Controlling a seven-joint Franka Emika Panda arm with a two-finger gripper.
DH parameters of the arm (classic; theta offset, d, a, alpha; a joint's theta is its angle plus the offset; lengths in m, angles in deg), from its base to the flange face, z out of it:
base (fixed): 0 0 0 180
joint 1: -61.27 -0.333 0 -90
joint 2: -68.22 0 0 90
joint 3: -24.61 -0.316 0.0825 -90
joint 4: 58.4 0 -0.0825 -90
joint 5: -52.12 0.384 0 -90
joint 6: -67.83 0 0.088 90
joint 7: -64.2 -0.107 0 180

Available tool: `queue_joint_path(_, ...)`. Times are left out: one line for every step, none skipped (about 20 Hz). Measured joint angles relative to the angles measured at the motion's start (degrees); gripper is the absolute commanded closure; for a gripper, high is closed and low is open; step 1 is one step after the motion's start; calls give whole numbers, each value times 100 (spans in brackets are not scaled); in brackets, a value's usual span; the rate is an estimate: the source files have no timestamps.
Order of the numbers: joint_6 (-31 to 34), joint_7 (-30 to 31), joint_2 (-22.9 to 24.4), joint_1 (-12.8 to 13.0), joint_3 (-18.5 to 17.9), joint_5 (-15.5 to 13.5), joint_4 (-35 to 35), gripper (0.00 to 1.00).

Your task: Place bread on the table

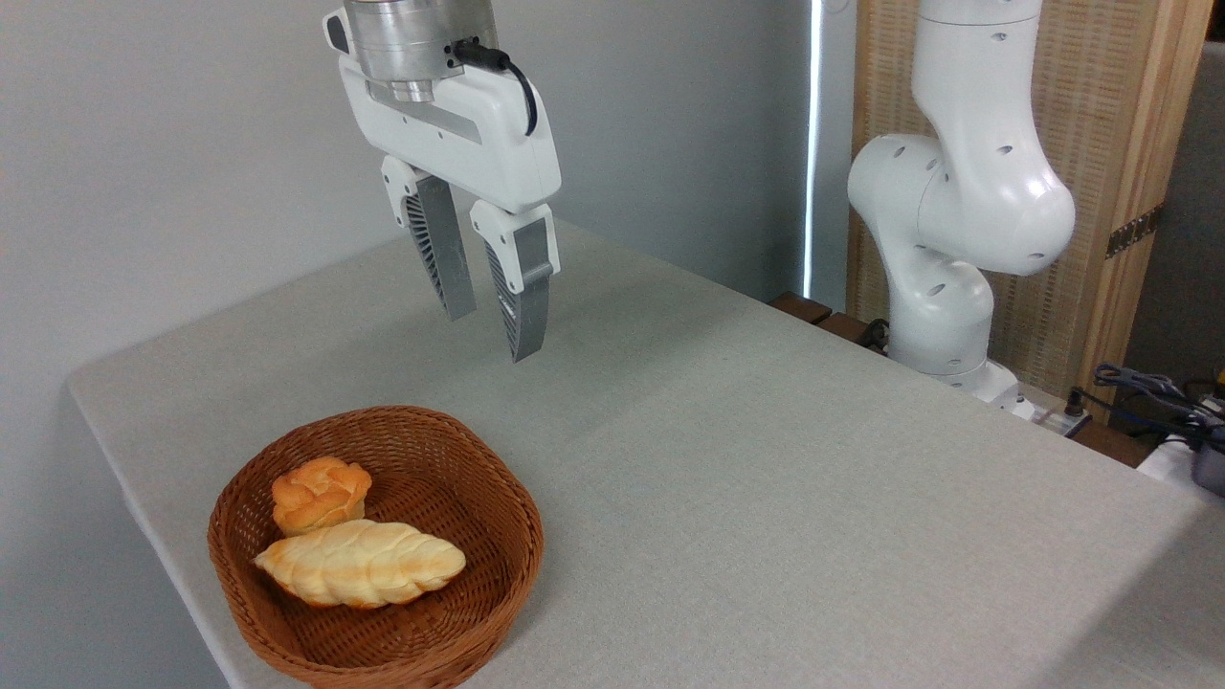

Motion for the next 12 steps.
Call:
queue_joint_path(2,0,0,1,0,0,0,0)
queue_joint_path(2,0,4,0,-3,0,0,0)
queue_joint_path(2,0,16,0,-15,0,0,0)
queue_joint_path(2,0,31,0,-28,0,0,0)
queue_joint_path(2,0,46,0,-38,0,0,0)
queue_joint_path(2,0,58,0,-44,0,0,0)
queue_joint_path(3,0,66,0,-46,0,0,0)
queue_joint_path(4,0,68,0,-46,0,0,0)
queue_joint_path(4,0,68,0,-46,0,0,0)
queue_joint_path(5,0,68,0,-46,0,0,0)
queue_joint_path(6,0,68,0,-46,0,0,0)
queue_joint_path(6,0,68,0,-46,0,0,0)
